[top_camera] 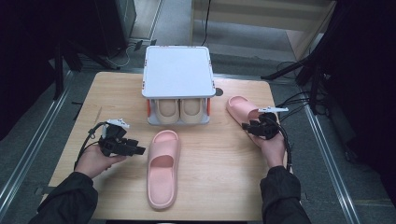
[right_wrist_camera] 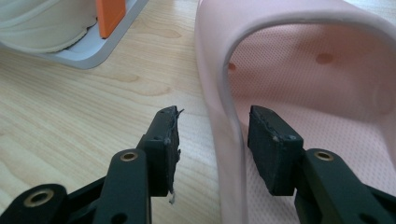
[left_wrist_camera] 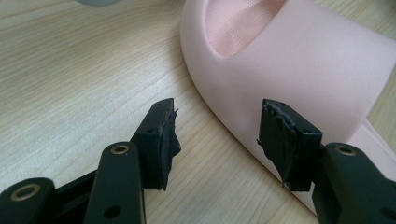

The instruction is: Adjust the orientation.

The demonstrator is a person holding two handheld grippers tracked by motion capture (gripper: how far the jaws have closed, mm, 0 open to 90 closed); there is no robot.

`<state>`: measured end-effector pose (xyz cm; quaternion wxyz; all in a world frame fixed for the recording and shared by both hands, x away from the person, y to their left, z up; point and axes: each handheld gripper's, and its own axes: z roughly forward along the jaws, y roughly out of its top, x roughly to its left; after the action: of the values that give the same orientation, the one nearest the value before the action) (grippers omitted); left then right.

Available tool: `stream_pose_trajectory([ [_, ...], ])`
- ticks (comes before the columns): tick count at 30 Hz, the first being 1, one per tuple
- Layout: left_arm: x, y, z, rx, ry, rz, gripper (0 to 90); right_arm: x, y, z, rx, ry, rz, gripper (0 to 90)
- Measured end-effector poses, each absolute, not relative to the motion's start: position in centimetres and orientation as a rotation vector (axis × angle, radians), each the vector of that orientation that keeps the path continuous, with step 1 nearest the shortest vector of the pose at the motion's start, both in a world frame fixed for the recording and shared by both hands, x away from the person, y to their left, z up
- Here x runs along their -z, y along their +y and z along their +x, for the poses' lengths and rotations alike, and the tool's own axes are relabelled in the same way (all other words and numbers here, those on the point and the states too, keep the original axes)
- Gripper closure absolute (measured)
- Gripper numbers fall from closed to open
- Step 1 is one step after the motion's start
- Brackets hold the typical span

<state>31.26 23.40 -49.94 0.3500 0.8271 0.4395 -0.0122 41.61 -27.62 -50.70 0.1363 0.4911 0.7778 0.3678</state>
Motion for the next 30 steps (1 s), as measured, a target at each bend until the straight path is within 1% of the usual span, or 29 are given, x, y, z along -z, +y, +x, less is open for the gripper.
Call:
stream_pose_trajectory([
  [7,49.9,23.8,30.7,0.028,1.157,2.126,45.3,51.0,-26.8,42.7,-1.034,2.241,1.417,55.4],
  [11,49.9,23.9,30.4,0.023,1.157,2.124,45.3,51.3,-26.4,43.2,-1.007,2.224,1.405,60.7],
  [14,50.0,24.0,30.3,0.021,1.157,2.127,45.2,51.4,-26.2,43.5,-0.972,2.206,1.4,69.1],
  [19,50.0,24.1,30.3,0.025,1.165,2.121,45.1,51.6,-26.0,43.9,-0.998,2.195,1.419,72.9],
  [24,50.0,24.1,30.3,0.024,1.161,2.119,45.1,51.3,-25.2,44.1,-0.969,2.205,1.407,80.3],
  [30,49.9,24.2,30.3,0.021,1.167,2.106,45.2,50.8,-24.9,44.2,-0.963,2.203,1.412,83.6],
])
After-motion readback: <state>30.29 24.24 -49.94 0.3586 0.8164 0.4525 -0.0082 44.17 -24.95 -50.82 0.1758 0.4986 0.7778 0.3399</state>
